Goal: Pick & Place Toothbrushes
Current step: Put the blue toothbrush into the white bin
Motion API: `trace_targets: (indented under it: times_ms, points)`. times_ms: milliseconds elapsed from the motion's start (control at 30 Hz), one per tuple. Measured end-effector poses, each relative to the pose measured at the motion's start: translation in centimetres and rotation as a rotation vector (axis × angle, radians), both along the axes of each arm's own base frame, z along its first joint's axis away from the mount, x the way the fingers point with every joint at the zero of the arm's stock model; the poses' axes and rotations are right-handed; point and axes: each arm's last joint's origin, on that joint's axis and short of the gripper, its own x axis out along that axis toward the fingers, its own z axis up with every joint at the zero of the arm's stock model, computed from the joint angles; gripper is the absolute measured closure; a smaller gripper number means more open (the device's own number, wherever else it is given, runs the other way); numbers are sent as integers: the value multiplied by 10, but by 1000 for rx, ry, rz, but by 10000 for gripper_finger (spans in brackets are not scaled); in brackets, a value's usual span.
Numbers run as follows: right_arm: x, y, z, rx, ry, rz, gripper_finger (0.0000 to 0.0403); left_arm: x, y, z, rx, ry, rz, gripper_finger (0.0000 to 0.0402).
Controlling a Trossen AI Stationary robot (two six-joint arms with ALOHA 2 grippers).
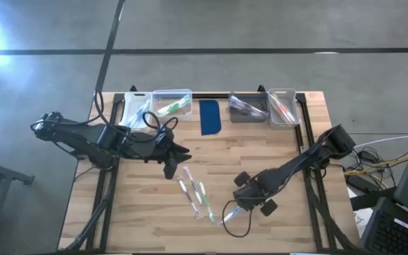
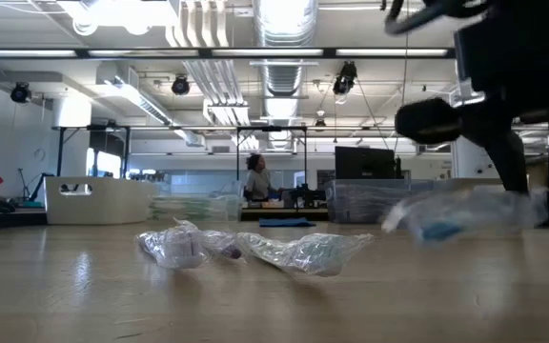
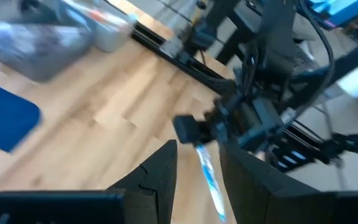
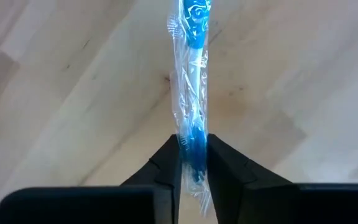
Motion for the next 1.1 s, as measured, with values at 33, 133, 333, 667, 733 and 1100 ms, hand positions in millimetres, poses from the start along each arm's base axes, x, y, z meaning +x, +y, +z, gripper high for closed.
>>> trace_targets:
  times_ms: [33, 133, 333, 667, 733, 1100]
  points:
    - [0, 0, 5, -7, 0, 10, 351, 0, -1, 0, -24, 2, -15, 275]
    - [2, 0, 24, -44, -23, 43, 354, 0, -2, -1, -95, 10, -42, 275]
    - [7, -2, 76, -129, -152, 118, 362, -1, -3, -4, -252, 38, -18, 275]
    - [16, -8, 174, -368, -539, 132, 354, 8, -10, -21, -462, 25, -81, 275]
    - [18, -10, 190, -422, -600, 128, 359, 13, -13, -22, -511, -29, -139, 275]
    - [29, -17, 233, -573, -734, 135, 352, 21, -20, -31, -718, -157, -292, 275]
